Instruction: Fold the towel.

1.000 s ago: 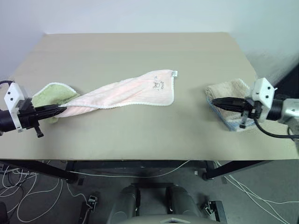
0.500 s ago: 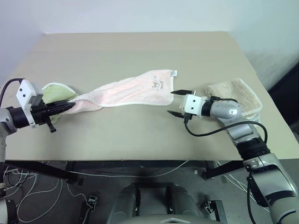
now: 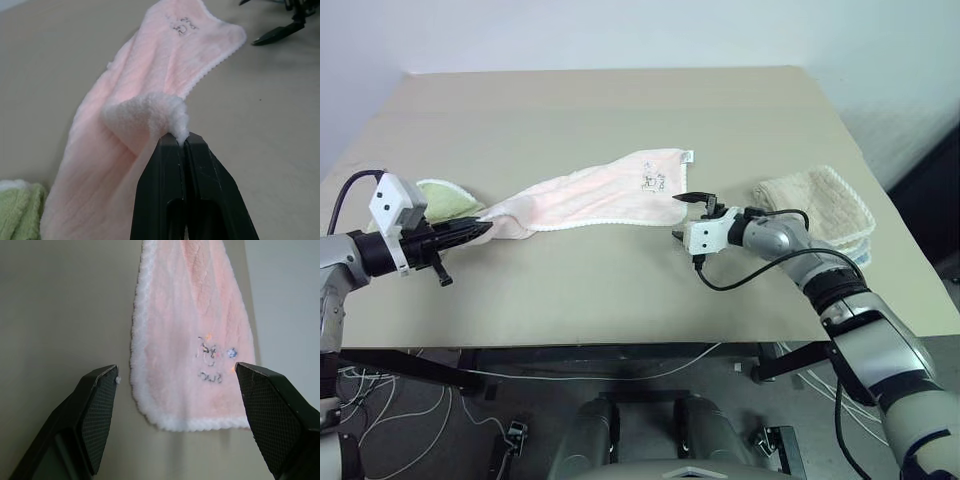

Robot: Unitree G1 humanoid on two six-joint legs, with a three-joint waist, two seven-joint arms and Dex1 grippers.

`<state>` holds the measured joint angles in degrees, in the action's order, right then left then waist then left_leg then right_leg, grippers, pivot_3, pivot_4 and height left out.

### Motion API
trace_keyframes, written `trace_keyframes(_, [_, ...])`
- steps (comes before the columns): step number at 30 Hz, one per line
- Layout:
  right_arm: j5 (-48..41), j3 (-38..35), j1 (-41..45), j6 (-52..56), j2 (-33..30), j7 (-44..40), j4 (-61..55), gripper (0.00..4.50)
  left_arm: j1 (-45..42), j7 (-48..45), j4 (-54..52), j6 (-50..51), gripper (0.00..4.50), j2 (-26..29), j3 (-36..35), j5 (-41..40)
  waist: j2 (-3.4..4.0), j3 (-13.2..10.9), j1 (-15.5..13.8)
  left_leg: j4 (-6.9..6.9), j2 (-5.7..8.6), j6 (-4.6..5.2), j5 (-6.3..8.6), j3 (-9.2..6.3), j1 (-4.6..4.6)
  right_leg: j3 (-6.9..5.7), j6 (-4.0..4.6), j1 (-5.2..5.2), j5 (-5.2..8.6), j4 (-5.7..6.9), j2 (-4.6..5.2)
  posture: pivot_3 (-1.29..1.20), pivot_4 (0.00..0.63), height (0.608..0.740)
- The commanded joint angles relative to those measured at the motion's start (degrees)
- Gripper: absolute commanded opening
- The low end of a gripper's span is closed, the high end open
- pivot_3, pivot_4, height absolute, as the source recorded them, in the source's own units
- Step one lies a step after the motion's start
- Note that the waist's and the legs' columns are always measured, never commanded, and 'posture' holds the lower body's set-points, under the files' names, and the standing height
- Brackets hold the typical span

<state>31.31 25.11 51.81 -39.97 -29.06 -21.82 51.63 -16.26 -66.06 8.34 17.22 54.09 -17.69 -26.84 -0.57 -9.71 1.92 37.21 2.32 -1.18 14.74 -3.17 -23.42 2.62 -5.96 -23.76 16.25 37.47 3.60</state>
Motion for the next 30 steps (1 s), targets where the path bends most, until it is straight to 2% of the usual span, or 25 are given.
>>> trace_keyframes(1, [3.48,1.46,3.56,0.39,1.51,5.16,4.54,3.92,-0.25,0.39,-2.2,0.34,0.0,0.21,-1.55,-1.09,-0.01,0.0,0.42,-0.01,0.0,-0.01,-0.01,-0.01,0.0,0.0,0.0,0.0,0.0,0.0,0.0,0.0,0.15,0.74])
trace_keyframes(15, [8.79,5.94,8.5,-0.33,3.62,11.34,12.71,3.92,0.07,1.41,-3.6,1.26,0.0,-0.37,-1.56,-1.04,0.0,0.02,0.83,-0.05,-0.03,-0.08,-0.05,-0.02,0.06,0.0,0.01,0.04,0.0,0.03,-0.04,0.0,0.15,0.74])
trace_keyframes(30, [12.58,8.94,8.95,-2.29,-3.64,12.52,14.0,3.92,0.75,2.04,-3.56,0.8,0.0,-0.4,-2.15,-1.07,-0.01,0.01,0.16,0.0,0.06,-0.08,-0.05,-0.15,0.07,-0.09,0.01,0.16,0.0,-0.01,0.03,0.0,0.15,0.74])
